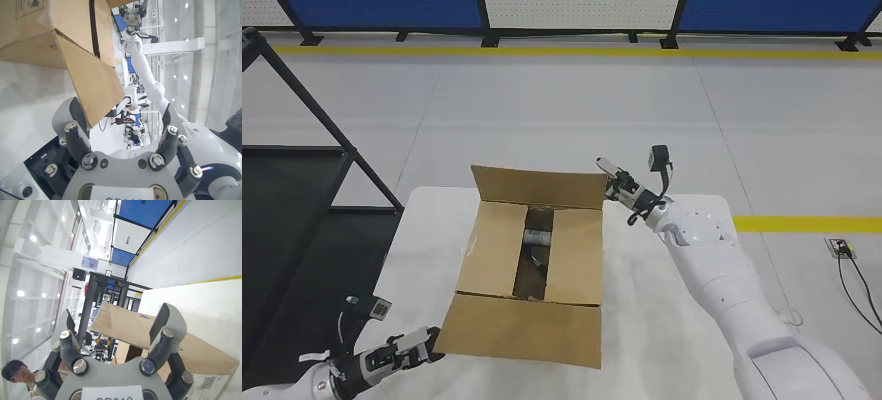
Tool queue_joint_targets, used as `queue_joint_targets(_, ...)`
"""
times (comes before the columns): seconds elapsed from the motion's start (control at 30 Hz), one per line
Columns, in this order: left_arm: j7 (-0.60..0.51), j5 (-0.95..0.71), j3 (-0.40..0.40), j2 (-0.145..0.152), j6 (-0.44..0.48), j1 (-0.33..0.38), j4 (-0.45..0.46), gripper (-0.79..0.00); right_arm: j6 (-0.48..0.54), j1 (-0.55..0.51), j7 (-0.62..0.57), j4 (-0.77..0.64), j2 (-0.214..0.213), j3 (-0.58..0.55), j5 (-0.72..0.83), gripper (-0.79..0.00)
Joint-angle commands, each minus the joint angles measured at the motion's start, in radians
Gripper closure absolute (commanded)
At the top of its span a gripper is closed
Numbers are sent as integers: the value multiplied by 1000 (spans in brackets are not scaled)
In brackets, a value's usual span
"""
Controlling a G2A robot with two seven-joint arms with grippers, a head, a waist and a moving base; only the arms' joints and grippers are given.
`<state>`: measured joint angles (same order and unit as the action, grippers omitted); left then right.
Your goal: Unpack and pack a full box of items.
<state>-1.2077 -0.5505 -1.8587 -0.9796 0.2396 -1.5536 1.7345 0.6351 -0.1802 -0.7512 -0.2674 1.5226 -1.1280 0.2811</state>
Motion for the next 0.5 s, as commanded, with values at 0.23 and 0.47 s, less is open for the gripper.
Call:
queue_joint_targets(0.23,115,-32,5,-3,-24,14,64,-785,23,-3,-173,-45,-9,-27,65,-785)
queue_joint_targets(0.47,313,67,37,-5,-104,65,136,-785,13,-21,-270,-105,-12,-30,87,-785)
